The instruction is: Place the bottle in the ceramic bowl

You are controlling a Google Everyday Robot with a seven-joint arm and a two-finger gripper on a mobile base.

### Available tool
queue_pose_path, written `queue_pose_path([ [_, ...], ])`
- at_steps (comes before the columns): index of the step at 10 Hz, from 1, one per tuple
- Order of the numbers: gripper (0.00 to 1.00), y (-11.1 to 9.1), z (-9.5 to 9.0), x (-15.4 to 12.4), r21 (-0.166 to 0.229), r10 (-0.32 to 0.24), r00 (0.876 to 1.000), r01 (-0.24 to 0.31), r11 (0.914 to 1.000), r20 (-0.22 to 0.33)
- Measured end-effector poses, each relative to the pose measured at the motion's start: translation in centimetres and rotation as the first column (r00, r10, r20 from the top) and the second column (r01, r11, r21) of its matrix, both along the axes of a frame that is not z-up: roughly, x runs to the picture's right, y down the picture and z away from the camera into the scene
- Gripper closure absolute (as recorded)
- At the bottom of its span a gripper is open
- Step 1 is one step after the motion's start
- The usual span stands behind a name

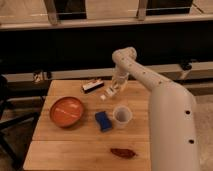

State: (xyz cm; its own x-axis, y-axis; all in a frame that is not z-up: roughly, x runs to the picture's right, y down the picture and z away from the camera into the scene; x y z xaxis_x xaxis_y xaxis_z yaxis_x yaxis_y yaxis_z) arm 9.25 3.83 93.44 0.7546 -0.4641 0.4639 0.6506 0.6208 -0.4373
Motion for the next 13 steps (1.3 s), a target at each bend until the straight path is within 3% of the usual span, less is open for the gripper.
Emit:
queue_pose_path([
  [2,0.99,-0.1,-1.0,-0.6,0.009,-0.023,1.000,0.023,0.9997,0.010],
  [6,0.99,-0.8,-3.5,-5.6,0.028,-0.086,0.996,0.085,0.9960,0.039],
  [10,0.99,-0.3,-4.4,-8.6,0.036,-0.133,0.988,0.131,0.9907,0.076],
  [11,0.99,0.2,-5.1,-11.8,0.046,-0.169,0.981,0.165,0.9853,0.099],
  [13,0.99,0.7,-5.5,-13.4,0.050,-0.201,0.973,0.196,0.9793,0.117],
])
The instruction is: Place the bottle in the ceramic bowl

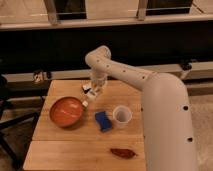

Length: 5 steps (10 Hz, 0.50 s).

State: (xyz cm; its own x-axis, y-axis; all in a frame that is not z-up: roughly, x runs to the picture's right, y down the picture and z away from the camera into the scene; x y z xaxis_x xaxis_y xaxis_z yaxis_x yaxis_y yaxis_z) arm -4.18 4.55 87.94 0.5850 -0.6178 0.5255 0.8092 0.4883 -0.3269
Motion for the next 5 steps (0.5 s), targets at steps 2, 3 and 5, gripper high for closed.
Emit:
queue_pose_path([
  [2,0.99,1.0,-0.5,-3.1,-0.006,-0.037,0.999,0.037,0.9993,0.028],
  [3,0.99,1.4,-0.8,-4.6,-0.007,-0.053,0.998,0.054,0.9985,0.038],
  [5,0.99,2.3,-1.2,-6.9,-0.011,-0.085,0.995,0.086,0.9962,0.058],
])
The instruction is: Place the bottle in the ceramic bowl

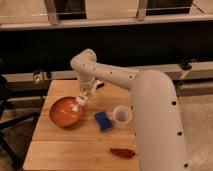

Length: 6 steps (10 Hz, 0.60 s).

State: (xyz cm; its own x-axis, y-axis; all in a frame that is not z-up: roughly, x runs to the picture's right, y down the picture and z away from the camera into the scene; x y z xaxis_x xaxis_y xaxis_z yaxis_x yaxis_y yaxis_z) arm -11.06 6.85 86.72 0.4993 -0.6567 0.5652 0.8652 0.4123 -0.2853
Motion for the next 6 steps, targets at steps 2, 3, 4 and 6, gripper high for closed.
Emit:
queue_pose_path([
  [2,0.99,1.1,-0.8,-0.5,-0.005,-0.038,0.999,0.039,0.9992,0.011],
  [3,0.99,1.7,-1.2,-0.9,-0.008,-0.048,0.999,0.048,0.9988,0.017],
  [4,0.99,2.0,-1.3,-1.3,-0.005,-0.055,0.998,0.055,0.9985,0.021],
  [6,0.99,2.6,-1.4,-2.9,-0.002,-0.074,0.997,0.074,0.9972,0.037],
])
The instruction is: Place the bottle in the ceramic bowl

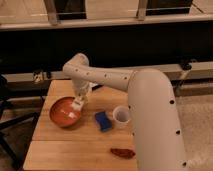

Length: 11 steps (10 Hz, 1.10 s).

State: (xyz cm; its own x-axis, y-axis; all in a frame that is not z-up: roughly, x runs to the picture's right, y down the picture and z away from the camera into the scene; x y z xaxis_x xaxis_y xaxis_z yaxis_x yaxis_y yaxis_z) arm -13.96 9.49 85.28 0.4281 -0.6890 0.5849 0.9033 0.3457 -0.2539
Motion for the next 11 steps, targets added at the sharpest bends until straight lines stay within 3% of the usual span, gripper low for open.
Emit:
queue_pose_path([
  [8,0.98,2.8,-1.6,-2.8,-0.012,-0.052,0.998,0.052,0.9985,0.030],
  [10,0.86,3.2,-1.8,-2.7,-0.016,-0.059,0.998,0.060,0.9981,0.032],
  [11,0.73,3.2,-1.9,-3.0,-0.015,-0.061,0.997,0.062,0.9980,0.036],
])
